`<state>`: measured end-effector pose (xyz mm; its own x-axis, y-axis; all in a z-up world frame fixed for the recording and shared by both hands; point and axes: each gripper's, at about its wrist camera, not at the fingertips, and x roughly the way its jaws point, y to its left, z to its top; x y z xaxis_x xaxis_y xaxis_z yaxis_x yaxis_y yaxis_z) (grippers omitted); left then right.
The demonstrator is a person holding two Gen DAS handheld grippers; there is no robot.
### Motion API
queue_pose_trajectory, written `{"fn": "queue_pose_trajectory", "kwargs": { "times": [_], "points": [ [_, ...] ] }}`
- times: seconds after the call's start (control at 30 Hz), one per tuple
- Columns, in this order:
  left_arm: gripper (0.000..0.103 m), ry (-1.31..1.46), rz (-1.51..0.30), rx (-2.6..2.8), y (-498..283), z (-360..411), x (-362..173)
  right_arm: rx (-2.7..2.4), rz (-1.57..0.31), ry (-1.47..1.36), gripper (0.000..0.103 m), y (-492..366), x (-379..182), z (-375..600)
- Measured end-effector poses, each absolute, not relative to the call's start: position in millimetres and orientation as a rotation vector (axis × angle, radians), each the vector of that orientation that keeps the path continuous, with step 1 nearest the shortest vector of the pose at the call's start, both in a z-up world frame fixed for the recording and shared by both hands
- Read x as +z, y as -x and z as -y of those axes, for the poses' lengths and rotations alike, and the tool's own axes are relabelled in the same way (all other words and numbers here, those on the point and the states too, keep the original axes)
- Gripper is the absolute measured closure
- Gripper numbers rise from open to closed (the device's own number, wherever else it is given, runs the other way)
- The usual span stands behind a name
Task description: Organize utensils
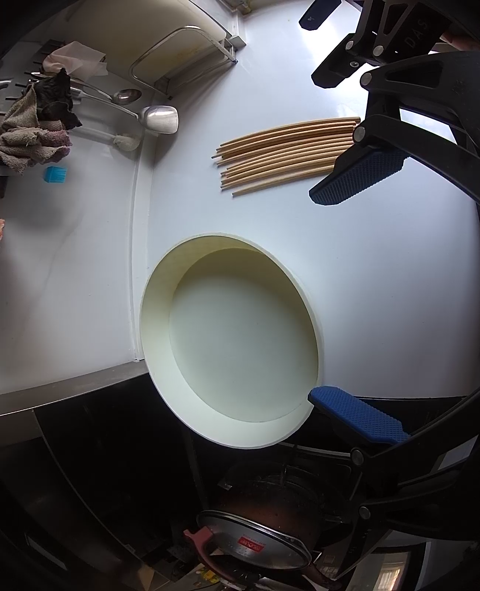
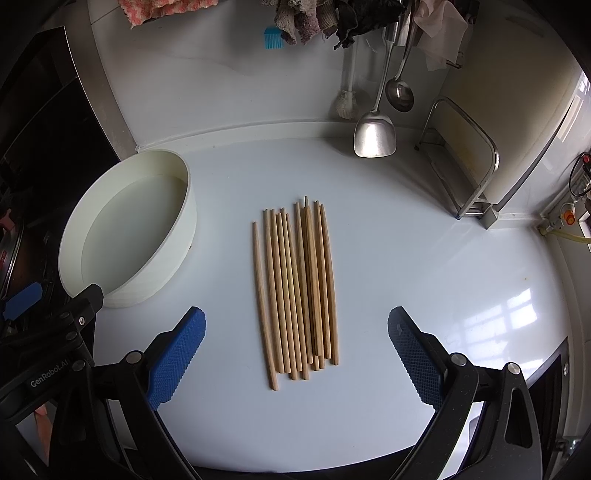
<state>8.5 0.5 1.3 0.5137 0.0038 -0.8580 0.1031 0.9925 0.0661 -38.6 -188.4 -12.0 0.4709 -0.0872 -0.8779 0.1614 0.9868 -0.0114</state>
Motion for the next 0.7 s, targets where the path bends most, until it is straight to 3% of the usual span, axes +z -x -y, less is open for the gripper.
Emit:
{"fn": "queue_pose_trajectory", "kwargs": {
  "times": [0.7],
  "points": [
    [0.006, -0.115, -1.033, -0.059, -8.6, 1.0, 1.2, -0.150, -1.070, -0.078, 0.008, 39.4, -11.5, 187.5]
  ]
}}
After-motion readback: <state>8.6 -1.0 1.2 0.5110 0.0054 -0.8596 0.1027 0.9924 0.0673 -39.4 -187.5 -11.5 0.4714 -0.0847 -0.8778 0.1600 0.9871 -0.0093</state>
